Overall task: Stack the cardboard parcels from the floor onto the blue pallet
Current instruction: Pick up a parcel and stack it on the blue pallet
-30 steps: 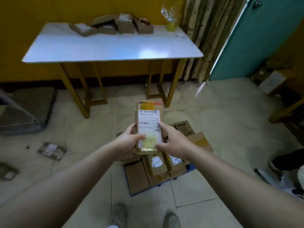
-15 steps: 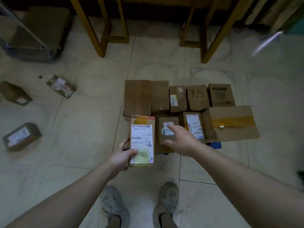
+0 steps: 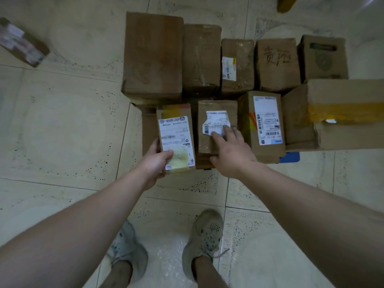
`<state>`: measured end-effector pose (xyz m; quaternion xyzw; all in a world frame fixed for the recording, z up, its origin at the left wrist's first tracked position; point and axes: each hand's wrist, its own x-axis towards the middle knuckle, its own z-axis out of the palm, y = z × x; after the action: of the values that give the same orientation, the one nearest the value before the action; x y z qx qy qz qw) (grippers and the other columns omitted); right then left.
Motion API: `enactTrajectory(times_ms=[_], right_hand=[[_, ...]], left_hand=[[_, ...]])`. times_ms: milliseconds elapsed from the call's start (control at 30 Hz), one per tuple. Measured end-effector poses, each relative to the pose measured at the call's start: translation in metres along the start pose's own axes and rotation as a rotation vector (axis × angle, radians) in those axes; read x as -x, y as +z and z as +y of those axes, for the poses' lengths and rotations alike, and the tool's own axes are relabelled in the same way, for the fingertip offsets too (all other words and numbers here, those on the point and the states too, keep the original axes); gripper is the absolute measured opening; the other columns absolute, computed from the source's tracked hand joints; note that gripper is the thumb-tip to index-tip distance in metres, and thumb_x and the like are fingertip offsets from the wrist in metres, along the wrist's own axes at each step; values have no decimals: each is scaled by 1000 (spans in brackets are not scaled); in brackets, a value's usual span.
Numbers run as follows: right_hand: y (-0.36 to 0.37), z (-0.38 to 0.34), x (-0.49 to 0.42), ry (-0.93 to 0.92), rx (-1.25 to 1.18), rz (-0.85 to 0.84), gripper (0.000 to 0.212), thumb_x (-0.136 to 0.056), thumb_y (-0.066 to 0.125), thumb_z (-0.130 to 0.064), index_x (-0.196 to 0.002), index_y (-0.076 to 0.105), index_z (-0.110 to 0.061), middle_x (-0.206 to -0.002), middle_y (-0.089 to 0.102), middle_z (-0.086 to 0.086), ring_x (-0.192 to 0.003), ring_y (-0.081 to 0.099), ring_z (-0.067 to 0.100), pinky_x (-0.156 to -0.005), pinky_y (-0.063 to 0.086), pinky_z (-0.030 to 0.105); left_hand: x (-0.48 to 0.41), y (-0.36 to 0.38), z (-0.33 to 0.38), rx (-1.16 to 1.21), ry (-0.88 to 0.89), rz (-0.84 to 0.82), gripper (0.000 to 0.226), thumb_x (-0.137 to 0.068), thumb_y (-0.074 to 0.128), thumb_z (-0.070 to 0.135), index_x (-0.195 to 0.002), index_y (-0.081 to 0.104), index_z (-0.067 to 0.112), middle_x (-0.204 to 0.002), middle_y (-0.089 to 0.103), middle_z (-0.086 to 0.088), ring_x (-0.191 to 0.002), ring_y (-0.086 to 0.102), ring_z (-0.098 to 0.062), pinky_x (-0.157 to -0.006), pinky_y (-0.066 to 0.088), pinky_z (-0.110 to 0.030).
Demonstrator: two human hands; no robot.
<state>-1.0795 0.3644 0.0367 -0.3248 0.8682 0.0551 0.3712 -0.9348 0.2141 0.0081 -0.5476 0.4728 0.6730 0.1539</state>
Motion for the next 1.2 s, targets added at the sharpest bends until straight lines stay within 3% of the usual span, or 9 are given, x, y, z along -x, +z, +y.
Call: enactTrajectory(times_ms=[67,200,400,500,633,867,933,1067,1200], right_hand=[[4,0,1,-6,15,18,74,-94,52,-40,-151,7,-30,-161,-7,3,-146,-9,28,-114,18,47],[2,-2,5,0,26,11,73,-94,52,-38,-151,8,-28,-161,-6,4,-146,-8,28,-114,16,47],[-9,-12,6,35,36,-64,71,-95,50,-38,-152,8,-24,-161,-6,6,-147,-2,29,-114,17,47],[-8,-13,8,40,64,-61,71,-96,48,-38,-152,7,-25,-161,-5,6,-147,-1,29,-114,18,48],[-7,-8,9,38,79,-17,67,-95,48,-35,-150,13,-25,-161,3,4,-146,4,27,-113,19,48],[-5,-5,11,48,75,32,57,-95,47,-33,-146,23,-24,-159,11,5,-145,10,27,-111,24,46],[-5,-4,11,43,80,31,58,-94,48,-33,-146,23,-24,-159,12,5,-145,11,27,-111,24,46],[-14,-9,15,40,74,-10,61,-95,46,-35,-148,20,-23,-159,12,7,-145,10,28,-112,22,46],[-38,-23,27,43,79,6,59,-94,47,-37,-146,25,-22,-156,20,10,-142,17,30,-109,26,44]], left_hand=[[-6,2,2,-30,-1,-18,42,-96,49,17,-134,40,30,-104,68,4,-91,67,-23,-81,47,-42],[-8,0,12,-154,-10,-80,42,-96,49,18,-134,39,30,-105,67,3,-89,66,-21,-69,49,-35],[-3,-5,26,-364,-11,-146,56,-94,53,22,-143,27,30,-113,63,2,-92,65,-18,-77,53,-35],[-4,-4,25,-414,1,-151,56,-95,51,25,-144,24,32,-103,62,7,-83,64,-15,-67,49,-30],[-10,-3,24,-417,31,-170,57,-94,52,24,-144,24,29,-104,62,8,-86,64,-13,-66,50,-27],[-12,-6,17,-396,61,-169,81,-88,63,29,-149,10,32,-126,60,1,-98,64,-19,-95,48,-46],[-12,-6,18,-431,63,-154,87,-86,66,30,-149,6,29,-130,58,0,-99,63,-20,-91,49,-42],[-7,-6,27,-487,69,-146,71,-88,64,26,-145,22,26,-128,59,-1,-96,60,-18,-86,50,-36],[17,-12,43,-529,98,-139,73,-91,59,26,-149,15,29,-136,52,1,-100,56,-14,-83,44,-30]])
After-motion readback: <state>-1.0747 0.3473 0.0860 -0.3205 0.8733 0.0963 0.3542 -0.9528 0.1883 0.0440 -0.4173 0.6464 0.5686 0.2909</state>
